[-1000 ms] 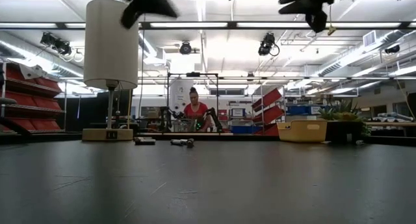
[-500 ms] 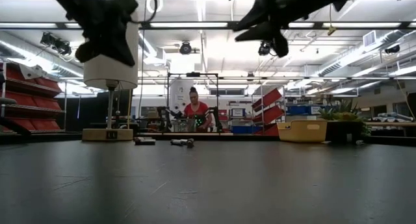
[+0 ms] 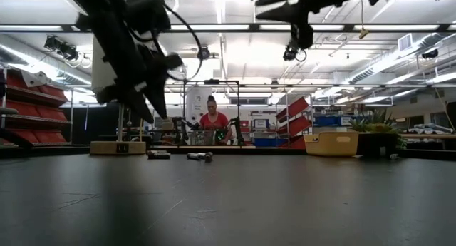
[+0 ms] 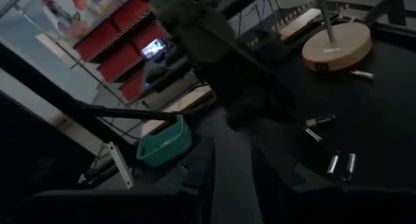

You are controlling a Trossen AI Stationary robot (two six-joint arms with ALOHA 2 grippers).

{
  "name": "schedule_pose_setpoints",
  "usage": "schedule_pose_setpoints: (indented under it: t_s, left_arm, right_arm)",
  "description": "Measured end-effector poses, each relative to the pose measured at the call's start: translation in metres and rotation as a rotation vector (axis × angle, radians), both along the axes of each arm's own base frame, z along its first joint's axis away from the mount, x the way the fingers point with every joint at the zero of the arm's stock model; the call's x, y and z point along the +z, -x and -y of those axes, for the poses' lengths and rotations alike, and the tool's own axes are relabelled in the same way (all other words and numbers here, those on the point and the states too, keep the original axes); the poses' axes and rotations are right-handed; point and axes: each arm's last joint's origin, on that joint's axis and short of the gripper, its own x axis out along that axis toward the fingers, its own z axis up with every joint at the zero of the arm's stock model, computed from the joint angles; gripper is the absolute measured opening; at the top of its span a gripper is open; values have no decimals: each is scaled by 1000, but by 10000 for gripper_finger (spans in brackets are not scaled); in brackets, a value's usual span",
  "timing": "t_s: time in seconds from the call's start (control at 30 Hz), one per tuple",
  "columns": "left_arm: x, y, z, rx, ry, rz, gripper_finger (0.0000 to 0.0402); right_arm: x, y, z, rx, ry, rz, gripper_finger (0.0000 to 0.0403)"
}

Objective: Sort batteries
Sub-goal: Put the left black battery into the yellow bin

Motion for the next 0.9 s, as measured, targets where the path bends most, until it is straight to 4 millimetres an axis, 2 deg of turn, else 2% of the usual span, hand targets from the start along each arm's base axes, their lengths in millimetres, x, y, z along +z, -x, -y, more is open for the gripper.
schedule_pose_setpoints:
  t_s: [0.17,0.37,0.63,0.9]
  left_arm:
    - [-13,-9,-15,63,11,-28,181]
    - [-22,-11,-32,95,18,-65,180]
    - [-38,-14,-48,81,11,-124,180]
    - [-59,-21,-53,62,18,-173,179]
  right_arm:
    - [13,16,-2,5,11,14,87]
    - [22,29,-2,-11,12,33,87]
    - [27,33,-1,-51,15,54,87]
    - [26,32,-1,-69,3,53,87]
